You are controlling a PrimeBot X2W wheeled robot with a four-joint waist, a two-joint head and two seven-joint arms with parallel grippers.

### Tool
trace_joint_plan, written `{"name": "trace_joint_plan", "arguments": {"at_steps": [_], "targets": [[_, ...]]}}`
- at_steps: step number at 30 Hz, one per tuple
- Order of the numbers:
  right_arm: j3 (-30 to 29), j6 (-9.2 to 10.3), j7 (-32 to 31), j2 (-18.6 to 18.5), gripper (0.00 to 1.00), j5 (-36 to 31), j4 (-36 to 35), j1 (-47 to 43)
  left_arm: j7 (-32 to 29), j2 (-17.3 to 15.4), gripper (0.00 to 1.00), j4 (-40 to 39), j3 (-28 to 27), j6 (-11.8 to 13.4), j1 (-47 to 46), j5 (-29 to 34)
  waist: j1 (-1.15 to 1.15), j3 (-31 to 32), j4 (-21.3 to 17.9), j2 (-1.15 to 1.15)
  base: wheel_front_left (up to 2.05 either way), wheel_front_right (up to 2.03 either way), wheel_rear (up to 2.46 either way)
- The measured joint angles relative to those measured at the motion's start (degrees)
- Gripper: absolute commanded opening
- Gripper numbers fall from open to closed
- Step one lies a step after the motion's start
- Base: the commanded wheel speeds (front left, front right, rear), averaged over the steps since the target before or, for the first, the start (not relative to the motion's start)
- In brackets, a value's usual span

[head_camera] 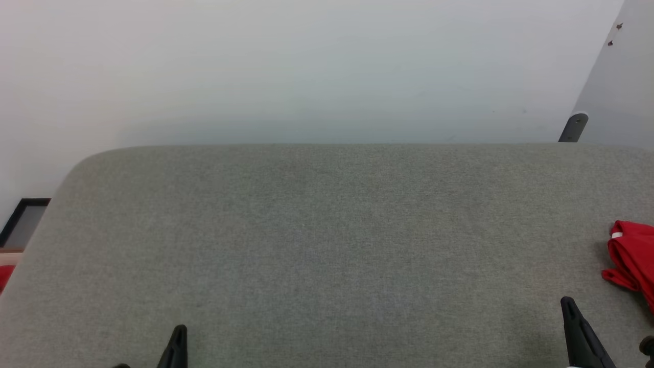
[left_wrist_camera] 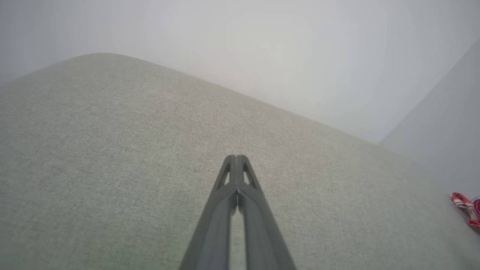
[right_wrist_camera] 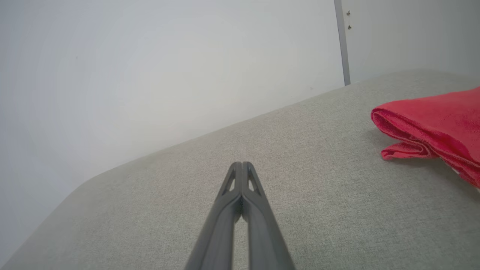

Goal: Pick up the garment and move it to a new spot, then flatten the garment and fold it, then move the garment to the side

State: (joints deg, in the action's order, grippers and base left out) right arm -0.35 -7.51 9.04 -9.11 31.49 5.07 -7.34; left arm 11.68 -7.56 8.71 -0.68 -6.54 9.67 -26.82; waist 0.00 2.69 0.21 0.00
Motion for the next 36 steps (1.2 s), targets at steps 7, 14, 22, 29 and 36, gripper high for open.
{"name": "trace_joint_plan", "arguments": {"at_steps": [7, 14, 22, 29, 36], "targets": [[-0.5, 0.00, -1.3, 0.5, 0.00, 6.1, 0.9, 1.3, -1.8, 0.4, 0.00, 0.5, -0.6, 0.0, -1.6, -6.4, 0.00, -0.2, 0.0, 0.00, 0.00, 0.00, 0.00], [-1.1, 0.00, -2.6, 0.9, 0.00, 11.6, 1.7, 2.4, -3.3, 0.8, 0.00, 1.1, -1.1, 0.0, -2.9, -12.5, 0.00, -0.4, 0.0, 0.00, 0.00, 0.00, 0.00], [-1.4, 0.00, -4.1, 1.5, 0.00, 17.6, 2.6, 3.6, -5.2, 1.4, 0.00, 1.5, -1.6, -0.1, -4.3, -18.7, 0.00, -0.5, 0.0, 0.00, 0.00, 0.00, 0.00], [-1.9, 0.00, -5.3, 2.0, 0.00, 22.2, 3.2, 4.6, -6.6, 1.7, 0.00, 1.9, -2.1, -0.1, -5.6, -23.8, 0.00, -0.7, -0.1, 0.00, 0.00, 0.00, 0.00], [-2.4, 0.01, -6.4, 2.4, 0.00, 26.6, 3.9, 5.7, -7.8, 2.0, 0.00, 2.4, -2.5, -0.1, -6.7, -28.4, -0.01, -0.9, -0.1, 0.00, 0.00, 0.00, 0.00]]}}
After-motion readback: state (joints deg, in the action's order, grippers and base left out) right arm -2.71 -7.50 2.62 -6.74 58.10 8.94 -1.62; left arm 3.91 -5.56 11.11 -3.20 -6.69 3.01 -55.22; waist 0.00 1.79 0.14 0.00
